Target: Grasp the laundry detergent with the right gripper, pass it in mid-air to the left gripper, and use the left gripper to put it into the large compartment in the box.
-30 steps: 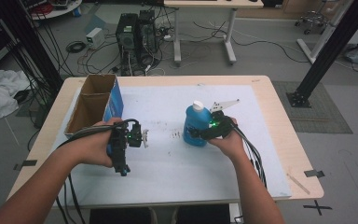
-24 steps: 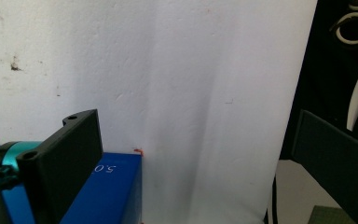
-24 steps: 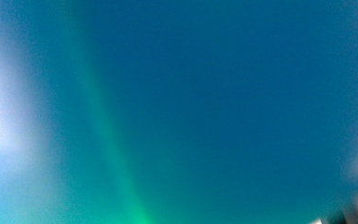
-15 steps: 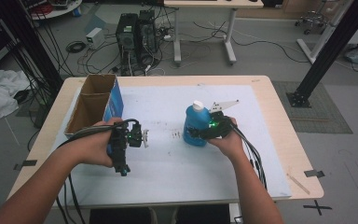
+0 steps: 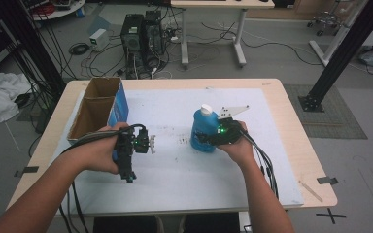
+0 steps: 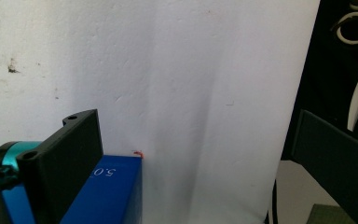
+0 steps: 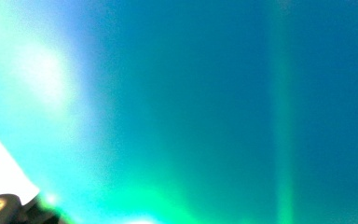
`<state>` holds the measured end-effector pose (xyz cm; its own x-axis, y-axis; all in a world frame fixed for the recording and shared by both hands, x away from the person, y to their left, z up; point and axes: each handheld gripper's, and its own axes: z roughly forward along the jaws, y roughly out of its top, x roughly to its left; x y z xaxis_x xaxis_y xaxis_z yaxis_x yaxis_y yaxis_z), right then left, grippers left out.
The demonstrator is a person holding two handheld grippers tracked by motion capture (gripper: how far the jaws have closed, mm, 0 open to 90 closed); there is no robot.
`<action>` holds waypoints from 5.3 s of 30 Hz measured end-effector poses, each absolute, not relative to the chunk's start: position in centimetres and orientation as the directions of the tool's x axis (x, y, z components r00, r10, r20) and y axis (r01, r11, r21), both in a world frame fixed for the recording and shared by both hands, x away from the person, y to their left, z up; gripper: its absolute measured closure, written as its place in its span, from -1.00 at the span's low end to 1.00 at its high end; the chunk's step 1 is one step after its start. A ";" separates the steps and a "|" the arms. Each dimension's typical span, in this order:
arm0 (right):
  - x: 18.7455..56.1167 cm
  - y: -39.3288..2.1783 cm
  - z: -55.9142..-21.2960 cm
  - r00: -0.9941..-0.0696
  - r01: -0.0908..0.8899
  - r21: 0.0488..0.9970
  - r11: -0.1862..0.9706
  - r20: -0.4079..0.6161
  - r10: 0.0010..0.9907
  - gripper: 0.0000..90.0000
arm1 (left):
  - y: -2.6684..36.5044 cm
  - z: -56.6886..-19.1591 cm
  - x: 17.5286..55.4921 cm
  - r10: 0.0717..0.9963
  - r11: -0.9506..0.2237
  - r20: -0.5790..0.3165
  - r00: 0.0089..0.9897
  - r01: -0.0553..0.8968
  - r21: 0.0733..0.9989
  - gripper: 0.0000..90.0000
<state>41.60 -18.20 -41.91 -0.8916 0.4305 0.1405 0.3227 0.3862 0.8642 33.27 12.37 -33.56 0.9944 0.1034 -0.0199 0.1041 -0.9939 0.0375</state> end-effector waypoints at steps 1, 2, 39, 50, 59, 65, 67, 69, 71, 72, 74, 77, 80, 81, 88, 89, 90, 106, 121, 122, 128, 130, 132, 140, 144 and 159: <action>41.6 -18.2 -41.9 -0.892 0.323 0.864 0.386 0.141 0.431 -0.05 | 12.4 -33.6 33.3 0.105 -0.994 -0.020 0.994 0.105 0.038 -0.96; 41.6 -18.2 -41.9 -0.892 0.320 0.865 0.387 0.137 0.431 -0.05 | 12.4 -33.6 33.3 0.105 -0.994 -0.020 0.994 0.105 0.038 -0.96; 36.7 -16.5 -36.6 -0.968 0.152 0.893 0.422 0.048 0.247 0.01 | 11.9 -30.3 34.7 0.121 -0.991 0.019 0.992 0.120 0.061 -0.96; 34.9 -13.9 -35.9 -0.991 0.083 0.883 0.463 0.025 0.130 0.01 | 11.7 -28.5 34.9 0.114 -0.991 0.026 0.993 0.112 0.076 -0.96; 34.0 -12.4 -36.1 -0.998 0.042 0.874 0.484 0.011 0.067 0.02 | 11.3 -27.3 34.9 0.098 -0.991 0.029 0.995 0.095 0.090 -0.96; 33.6 -11.3 -36.5 -0.999 0.030 0.868 0.495 0.014 0.036 0.02 | 10.7 -26.9 34.7 0.079 -0.991 0.020 0.997 0.077 0.111 -0.96; 33.6 -11.0 -36.6 -1.000 0.026 0.866 0.500 0.015 0.025 0.02 | 10.4 -26.9 34.6 0.074 -0.992 0.021 0.997 0.071 0.106 -0.96; 33.6 -10.8 -36.7 -1.000 0.029 0.866 0.500 0.020 0.025 0.02 | 10.3 -26.9 34.5 0.068 -0.993 0.016 0.998 0.066 0.102 -0.96; 33.6 -10.1 -37.1 -1.000 0.028 0.866 0.499 0.026 0.011 0.02 | 9.8 -26.8 34.3 0.053 -0.992 0.017 0.998 0.050 0.118 -0.96; 33.6 -10.0 -37.1 -1.000 0.024 0.867 0.498 0.022 0.009 0.02 | 9.6 -26.7 34.1 0.049 -0.991 0.016 0.999 0.046 0.124 -0.96; 33.6 -9.6 -37.3 -1.000 0.024 0.867 0.497 0.027 0.000 0.02 | 9.3 -26.5 33.9 0.039 -0.990 0.012 0.999 0.037 0.135 -0.96; 33.6 -9.1 -37.6 -0.999 0.022 0.866 0.500 0.031 -0.009 0.02 | 8.8 -26.2 33.6 0.024 -0.990 0.013 1.000 0.022 0.141 -0.96; 33.7 -8.7 -37.9 -0.999 0.024 0.864 0.502 0.036 -0.014 0.02 | 8.4 -26.0 33.4 0.014 -0.990 0.014 1.000 0.012 0.140 -0.96; 33.7 -8.7 -37.9 -0.999 0.024 0.864 0.502 0.036 -0.014 0.02 | 8.4 -26.0 33.4 0.014 -0.990 0.014 1.000 0.012 0.140 -0.96; 33.7 -7.7 -37.9 -0.999 0.022 0.864 0.503 0.038 -0.022 0.02 | 7.1 -25.8 33.2 -0.005 -0.992 0.017 1.000 -0.008 0.127 -0.96; 33.7 -7.6 -37.9 -0.999 0.021 0.865 0.501 0.038 -0.023 0.02 | 6.9 -25.8 33.1 -0.009 -0.992 0.019 1.000 -0.012 0.127 -0.96; 33.6 -7.4 -37.9 -0.999 0.020 0.865 0.502 0.039 -0.027 0.02 | 6.8 -25.9 33.1 -0.014 -0.992 0.018 1.000 -0.016 0.124 -0.96; 33.5 -5.9 -37.9 -0.998 0.034 0.868 0.496 0.060 -0.035 0.02 | 5.8 -26.5 32.9 -0.016 -0.996 0.029 0.999 -0.019 0.086 -0.96; 33.6 -5.8 -37.8 -0.998 0.036 0.870 0.492 0.060 -0.032 0.02 | 5.6 -26.8 32.9 -0.027 -0.997 0.043 0.999 -0.029 0.067 -0.79; 33.6 -5.8 -37.8 -0.998 0.037 0.869 0.493 0.061 -0.032 0.02 | 5.6 -26.8 33.0 -0.027 -0.997 0.045 0.999 -0.030 0.065 -0.79; 33.6 -5.7 -37.9 -0.997 0.046 0.866 0.498 0.068 -0.027 0.03 | 5.5 -26.8 33.1 -0.025 -0.997 0.048 0.999 -0.028 0.066 -0.72; 33.6 -5.7 -37.9 -0.997 0.047 0.866 0.497 0.069 -0.027 0.03 | 5.5 -26.8 33.1 -0.024 -0.997 0.047 0.999 -0.027 0.066 -0.68; 33.6 -5.7 -37.9 -0.997 0.046 0.868 0.495 0.068 -0.027 0.03 | 5.5 -26.8 33.2 -0.024 -0.998 0.044 0.999 -0.027 0.065 -0.65; 33.7 -5.7 -37.8 -0.997 0.048 0.868 0.495 0.071 -0.027 0.03 | 5.3 -26.8 33.2 -0.026 -0.998 0.038 0.999 -0.029 0.062 -0.53; 33.7 -5.7 -37.9 -0.997 0.052 0.868 0.494 0.076 -0.028 0.03 | 5.2 -26.9 33.2 -0.029 -0.998 0.038 0.999 -0.032 0.059 -0.48; 33.6 -5.6 -37.8 -0.997 0.052 0.868 0.494 0.077 -0.029 0.03 | 5.2 -26.8 33.0 -0.027 -0.998 0.039 0.999 -0.029 0.061 -0.32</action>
<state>33.62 -5.63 -37.84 -0.9966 -0.0288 0.0766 0.0525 0.4937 0.8680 33.04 5.20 -26.85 0.9989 -0.0267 0.0392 -0.0291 -0.9977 0.0610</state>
